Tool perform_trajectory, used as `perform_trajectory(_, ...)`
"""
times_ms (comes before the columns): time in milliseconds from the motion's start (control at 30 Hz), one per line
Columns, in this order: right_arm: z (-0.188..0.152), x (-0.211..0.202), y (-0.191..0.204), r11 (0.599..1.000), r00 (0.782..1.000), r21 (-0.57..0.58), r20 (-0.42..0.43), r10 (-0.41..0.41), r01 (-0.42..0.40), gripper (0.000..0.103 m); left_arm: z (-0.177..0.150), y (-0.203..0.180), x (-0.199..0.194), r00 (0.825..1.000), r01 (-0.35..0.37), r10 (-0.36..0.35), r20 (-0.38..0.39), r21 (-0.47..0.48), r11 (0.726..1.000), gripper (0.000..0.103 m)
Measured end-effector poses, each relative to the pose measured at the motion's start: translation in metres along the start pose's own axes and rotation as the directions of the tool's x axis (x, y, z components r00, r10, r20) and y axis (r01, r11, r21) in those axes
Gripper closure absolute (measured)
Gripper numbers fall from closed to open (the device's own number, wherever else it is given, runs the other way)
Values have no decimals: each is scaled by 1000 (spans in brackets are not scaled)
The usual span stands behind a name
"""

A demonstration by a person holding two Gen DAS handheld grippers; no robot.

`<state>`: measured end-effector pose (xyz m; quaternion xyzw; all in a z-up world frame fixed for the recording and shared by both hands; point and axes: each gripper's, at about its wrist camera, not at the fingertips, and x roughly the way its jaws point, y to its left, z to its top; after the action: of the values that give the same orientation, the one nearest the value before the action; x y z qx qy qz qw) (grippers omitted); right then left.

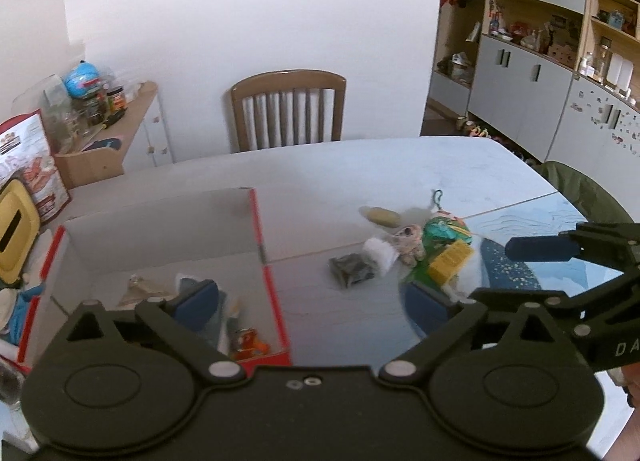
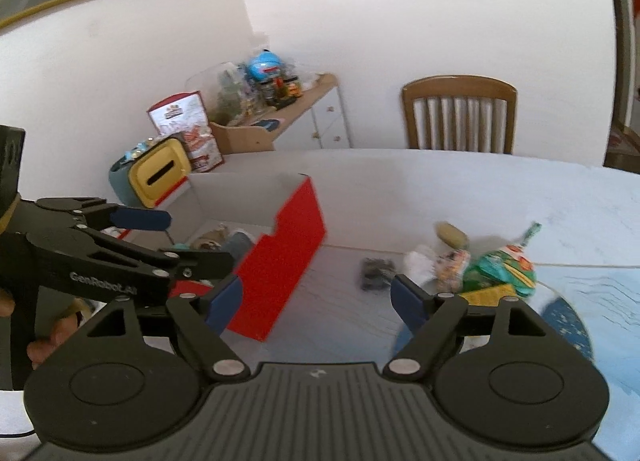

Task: Organize objects
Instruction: 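Move both tools back over the remaining items on the table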

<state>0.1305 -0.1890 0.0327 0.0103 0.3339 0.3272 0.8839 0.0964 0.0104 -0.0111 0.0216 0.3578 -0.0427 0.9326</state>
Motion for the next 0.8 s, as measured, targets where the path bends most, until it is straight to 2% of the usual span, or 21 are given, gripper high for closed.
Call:
perform_trajectory(300, -11, -2, -49, 993, 995, 53, -5, -103, 103, 20, 6, -27, 25, 1000, 15, -15, -2, 7, 1000, 1)
perform_trajectory(600, -17, 21, -82, 985, 984, -37, -50, -171, 169, 20, 10, -49, 75, 999, -17, 16, -35, -2, 1000, 1)
perform_trajectory(800, -24, 46, -100, 979, 977, -86, -94, -190, 183, 20, 8, -58, 114, 995, -71, 70, -67, -2, 998, 1)
